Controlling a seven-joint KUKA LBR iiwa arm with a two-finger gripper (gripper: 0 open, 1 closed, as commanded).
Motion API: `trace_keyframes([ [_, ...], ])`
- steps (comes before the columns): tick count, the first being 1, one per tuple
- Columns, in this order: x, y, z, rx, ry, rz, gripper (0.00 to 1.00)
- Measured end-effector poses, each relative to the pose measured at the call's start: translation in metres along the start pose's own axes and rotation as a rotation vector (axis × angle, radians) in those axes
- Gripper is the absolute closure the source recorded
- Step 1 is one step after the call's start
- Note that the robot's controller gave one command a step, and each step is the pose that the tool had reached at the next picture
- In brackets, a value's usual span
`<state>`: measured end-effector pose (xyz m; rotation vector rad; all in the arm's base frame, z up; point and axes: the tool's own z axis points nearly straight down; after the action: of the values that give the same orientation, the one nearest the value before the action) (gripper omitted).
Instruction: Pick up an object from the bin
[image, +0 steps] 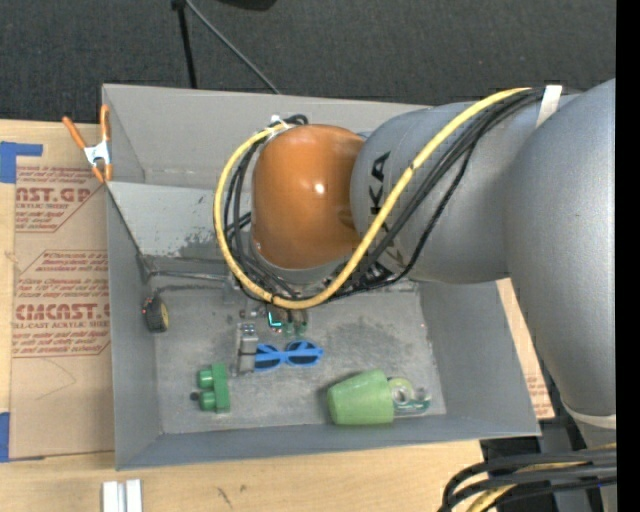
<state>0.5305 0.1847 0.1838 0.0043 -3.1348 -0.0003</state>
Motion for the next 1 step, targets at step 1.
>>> trace_keyframes([
  [1,0.0297,-0.0115,0.1172,0.002,0.004,-0.088,0.0],
])
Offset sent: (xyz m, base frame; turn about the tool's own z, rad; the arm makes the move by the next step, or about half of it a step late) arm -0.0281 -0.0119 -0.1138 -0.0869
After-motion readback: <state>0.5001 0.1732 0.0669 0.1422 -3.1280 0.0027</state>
